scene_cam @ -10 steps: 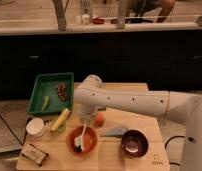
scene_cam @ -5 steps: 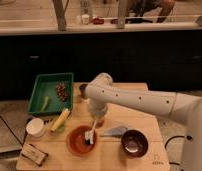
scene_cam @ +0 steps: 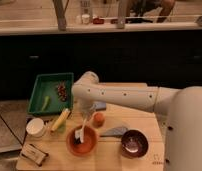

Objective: Wipe red bowl with brush

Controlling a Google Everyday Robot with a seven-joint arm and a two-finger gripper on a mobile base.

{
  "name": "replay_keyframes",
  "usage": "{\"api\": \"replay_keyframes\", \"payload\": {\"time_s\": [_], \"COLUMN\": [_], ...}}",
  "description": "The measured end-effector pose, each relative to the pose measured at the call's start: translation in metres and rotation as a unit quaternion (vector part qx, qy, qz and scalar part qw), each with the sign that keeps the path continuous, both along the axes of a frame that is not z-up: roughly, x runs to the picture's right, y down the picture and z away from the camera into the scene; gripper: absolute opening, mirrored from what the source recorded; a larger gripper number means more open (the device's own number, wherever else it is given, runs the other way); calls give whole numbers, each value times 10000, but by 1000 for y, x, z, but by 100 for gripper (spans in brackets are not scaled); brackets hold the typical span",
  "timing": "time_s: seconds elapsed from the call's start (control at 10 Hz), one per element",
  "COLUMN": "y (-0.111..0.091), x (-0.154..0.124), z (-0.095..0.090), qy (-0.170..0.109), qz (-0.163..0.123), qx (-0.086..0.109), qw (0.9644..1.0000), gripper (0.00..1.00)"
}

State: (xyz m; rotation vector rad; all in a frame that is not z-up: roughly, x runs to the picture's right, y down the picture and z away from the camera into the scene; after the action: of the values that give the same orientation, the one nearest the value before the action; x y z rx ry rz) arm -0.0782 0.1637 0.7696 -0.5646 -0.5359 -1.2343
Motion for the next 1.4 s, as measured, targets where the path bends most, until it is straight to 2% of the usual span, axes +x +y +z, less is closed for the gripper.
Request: {"api": "replay_keyframes", "payload": {"time_s": [0.2, 0.4, 0.6, 0.9, 1.1, 1.4], "y": [10, 18, 24, 19, 10, 0], "x": [-7, 2, 39, 81, 85, 72], "z": [-5, -5, 1, 16, 23, 31], "qy": [-36, 51, 333, 735, 857, 1006], "qz": [-62, -31, 31, 108, 162, 238], "qx": [-64, -125, -222, -281, -257, -226], "qw": [10000, 9999, 9992, 9968, 9959, 9944], "gripper": [0, 0, 0, 0, 0, 0]}}
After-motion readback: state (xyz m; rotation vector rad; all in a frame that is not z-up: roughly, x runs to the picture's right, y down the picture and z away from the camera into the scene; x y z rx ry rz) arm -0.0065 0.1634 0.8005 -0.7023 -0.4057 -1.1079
